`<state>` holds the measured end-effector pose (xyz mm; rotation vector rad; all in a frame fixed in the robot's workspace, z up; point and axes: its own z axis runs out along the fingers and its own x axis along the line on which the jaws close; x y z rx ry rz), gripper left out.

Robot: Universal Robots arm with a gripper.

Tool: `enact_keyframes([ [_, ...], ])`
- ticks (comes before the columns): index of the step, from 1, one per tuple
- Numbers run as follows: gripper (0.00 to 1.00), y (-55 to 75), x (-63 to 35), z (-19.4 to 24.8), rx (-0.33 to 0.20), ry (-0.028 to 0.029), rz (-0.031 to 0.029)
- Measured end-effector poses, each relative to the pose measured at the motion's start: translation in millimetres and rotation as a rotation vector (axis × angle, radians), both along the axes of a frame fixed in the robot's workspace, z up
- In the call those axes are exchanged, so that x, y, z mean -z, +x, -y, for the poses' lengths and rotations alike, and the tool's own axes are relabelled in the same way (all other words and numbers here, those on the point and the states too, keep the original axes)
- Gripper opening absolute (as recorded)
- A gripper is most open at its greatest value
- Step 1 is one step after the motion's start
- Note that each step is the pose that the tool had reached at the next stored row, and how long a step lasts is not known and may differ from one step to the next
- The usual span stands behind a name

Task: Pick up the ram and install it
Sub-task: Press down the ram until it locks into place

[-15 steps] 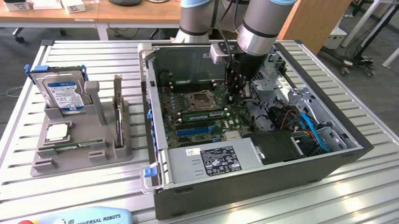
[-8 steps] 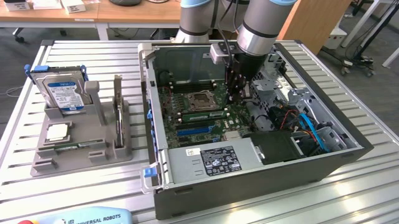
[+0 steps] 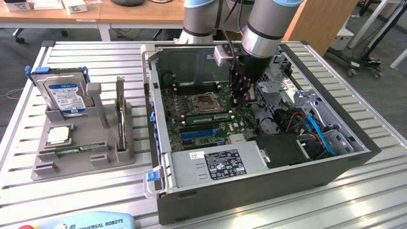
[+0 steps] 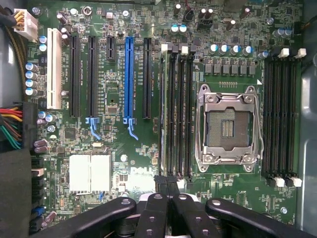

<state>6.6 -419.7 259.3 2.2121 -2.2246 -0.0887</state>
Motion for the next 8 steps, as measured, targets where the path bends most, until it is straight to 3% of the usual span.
enact_keyframes([
  [8,0.10,0.0,1.7,0.0,0.000,-0.0001,0.0000],
])
